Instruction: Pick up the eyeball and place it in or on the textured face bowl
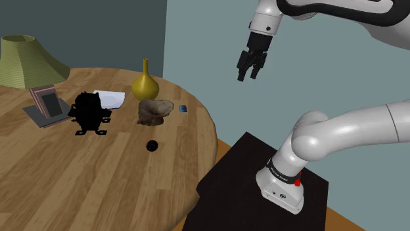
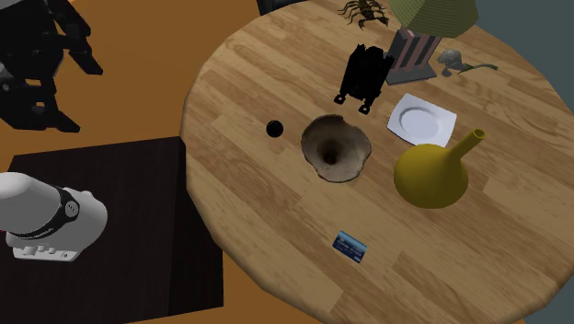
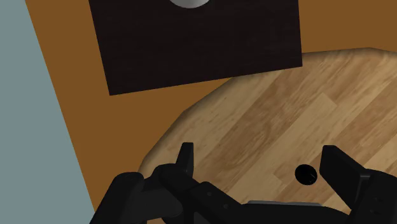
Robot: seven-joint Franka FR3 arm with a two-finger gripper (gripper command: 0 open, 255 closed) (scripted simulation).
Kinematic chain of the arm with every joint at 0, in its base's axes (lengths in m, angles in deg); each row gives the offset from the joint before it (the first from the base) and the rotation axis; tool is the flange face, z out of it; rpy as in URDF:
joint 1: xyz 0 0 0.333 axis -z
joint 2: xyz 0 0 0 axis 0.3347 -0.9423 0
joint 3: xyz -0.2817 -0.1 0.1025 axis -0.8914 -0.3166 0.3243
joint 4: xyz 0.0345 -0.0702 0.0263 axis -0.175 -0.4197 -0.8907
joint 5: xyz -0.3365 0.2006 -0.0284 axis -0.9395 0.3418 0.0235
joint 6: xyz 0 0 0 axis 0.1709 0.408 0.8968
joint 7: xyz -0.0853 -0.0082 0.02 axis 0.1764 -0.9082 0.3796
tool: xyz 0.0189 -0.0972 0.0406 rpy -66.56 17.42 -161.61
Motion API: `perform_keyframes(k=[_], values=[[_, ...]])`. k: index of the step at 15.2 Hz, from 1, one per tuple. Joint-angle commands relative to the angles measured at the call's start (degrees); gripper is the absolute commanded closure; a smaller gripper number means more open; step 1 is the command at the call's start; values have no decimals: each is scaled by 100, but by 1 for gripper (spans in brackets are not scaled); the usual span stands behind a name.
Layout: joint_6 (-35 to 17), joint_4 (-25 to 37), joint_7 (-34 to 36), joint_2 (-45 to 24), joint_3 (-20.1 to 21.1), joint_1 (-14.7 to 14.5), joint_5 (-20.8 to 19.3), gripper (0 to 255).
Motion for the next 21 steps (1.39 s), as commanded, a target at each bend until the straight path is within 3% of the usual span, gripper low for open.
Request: perform_keyframes(k=[1,11,21], values=[[0,0,0,0,0,0,0,0],[-1753,-365,513,-1462,622,-222,296,0],[-3277,61,1098,-3501,1150,-373,235,0]])
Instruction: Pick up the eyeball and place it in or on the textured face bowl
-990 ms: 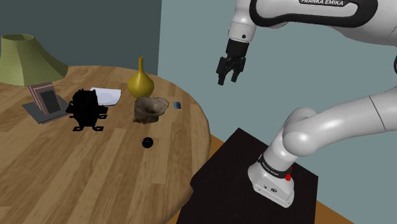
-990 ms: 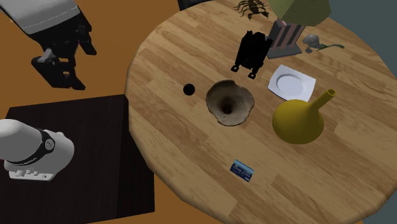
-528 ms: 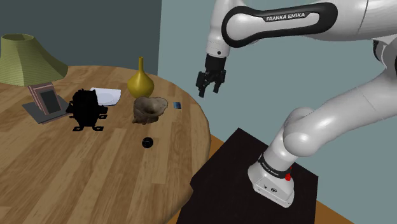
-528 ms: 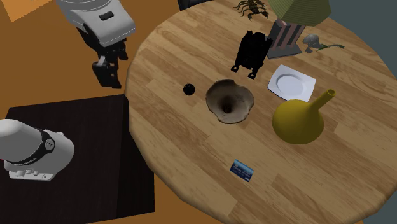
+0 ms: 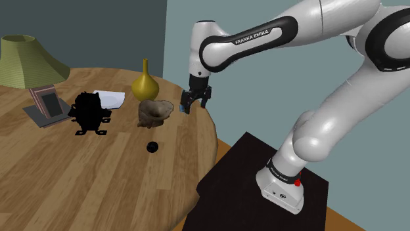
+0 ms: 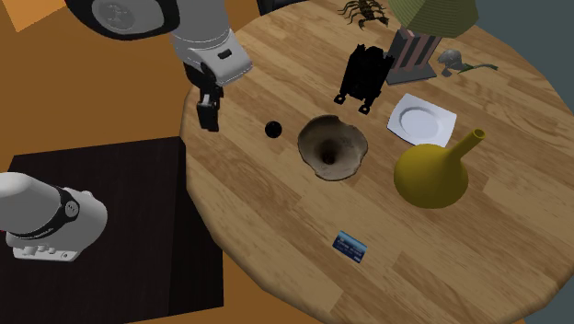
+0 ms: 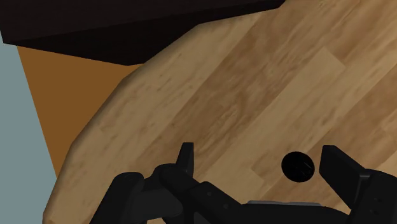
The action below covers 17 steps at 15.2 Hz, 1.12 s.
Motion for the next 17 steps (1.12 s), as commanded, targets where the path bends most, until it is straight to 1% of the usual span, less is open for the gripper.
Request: perform_keyframes(k=[1,5,9,13,17], values=[[-262,136,159,-413,100,-43,-50,0],[-701,548,457,-1319,224,-120,-251,0],[-1026,1077,766,-2240,268,-245,-512,0],[-1229,1723,1047,-3160,235,-425,-774,0],[-1313,2488,1272,-4079,156,-641,-991,0]])
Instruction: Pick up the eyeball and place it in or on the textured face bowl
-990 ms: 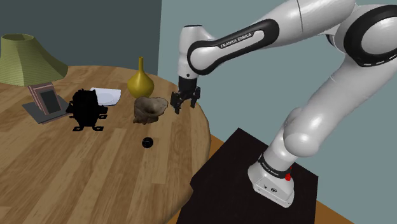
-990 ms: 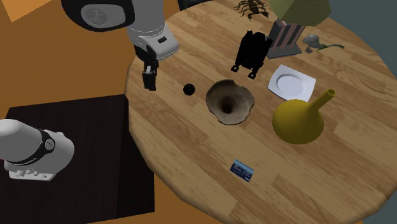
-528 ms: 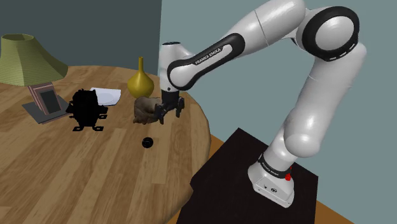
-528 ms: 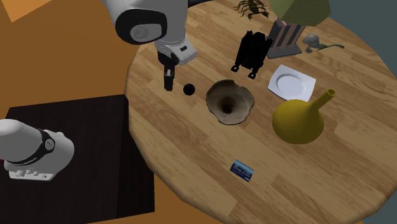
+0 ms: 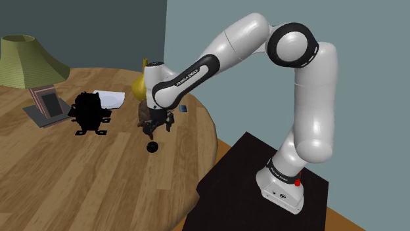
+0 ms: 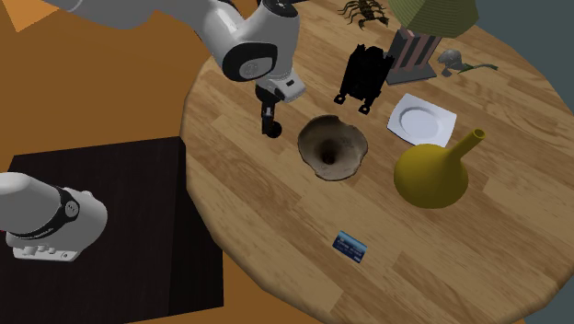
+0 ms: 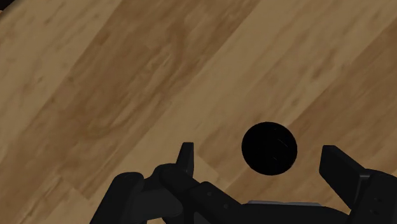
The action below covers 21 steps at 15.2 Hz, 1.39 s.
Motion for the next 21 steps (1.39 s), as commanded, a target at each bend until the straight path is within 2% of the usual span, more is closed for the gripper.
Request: perform_keyframes(k=[1,4,12,19,20,21], values=[[3,428,115,-457,-38,-123,-95,0],[31,1014,215,-1056,-100,-269,-191,0],[-391,966,257,-1430,-159,-324,-258,0],[-389,968,257,-1431,-159,-324,-258,0],[-389,968,257,-1431,-159,-324,-258,255],[-389,968,257,-1431,-159,-324,-258,255]])
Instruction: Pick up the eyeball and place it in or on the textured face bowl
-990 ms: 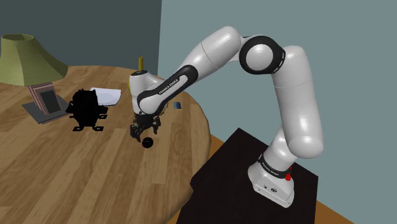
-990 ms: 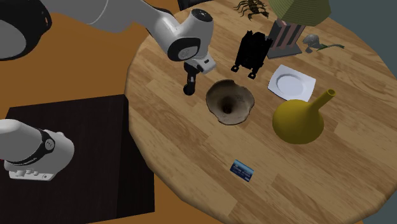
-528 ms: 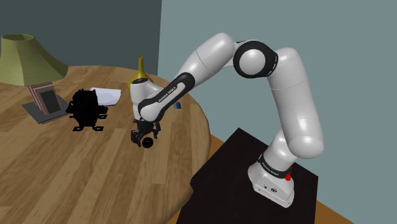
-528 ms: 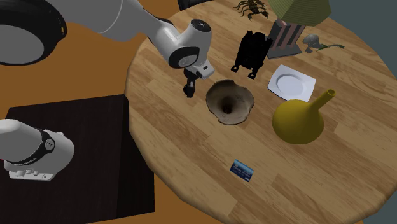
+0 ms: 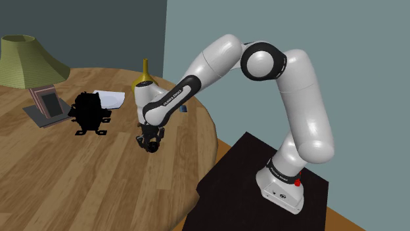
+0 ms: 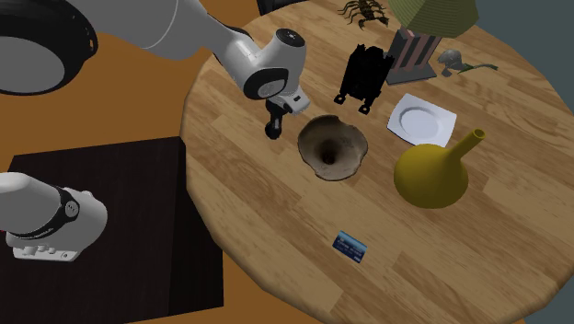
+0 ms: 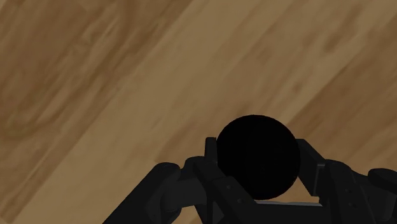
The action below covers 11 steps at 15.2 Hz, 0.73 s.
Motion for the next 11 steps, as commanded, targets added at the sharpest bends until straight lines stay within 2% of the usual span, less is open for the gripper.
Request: perform_keyframes(k=[1,11], values=[[0,0,0,0,0,0,0,255],[134,-54,-9,189,28,23,29,255]])
